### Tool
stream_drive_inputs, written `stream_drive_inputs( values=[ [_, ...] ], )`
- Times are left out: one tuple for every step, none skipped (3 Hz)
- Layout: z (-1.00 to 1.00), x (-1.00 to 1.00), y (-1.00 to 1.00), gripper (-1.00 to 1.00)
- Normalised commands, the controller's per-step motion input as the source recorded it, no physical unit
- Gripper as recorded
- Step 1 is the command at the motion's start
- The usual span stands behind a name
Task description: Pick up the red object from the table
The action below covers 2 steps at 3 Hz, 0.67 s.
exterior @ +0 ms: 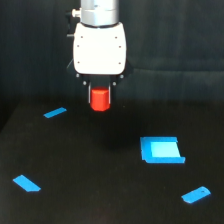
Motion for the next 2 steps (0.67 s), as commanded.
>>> stream_drive_inputs(
  values=[
    [-0.05, 0.01, 0.10, -0.97],
    [0.06, -0.08, 0.06, -1.00]
  ],
)
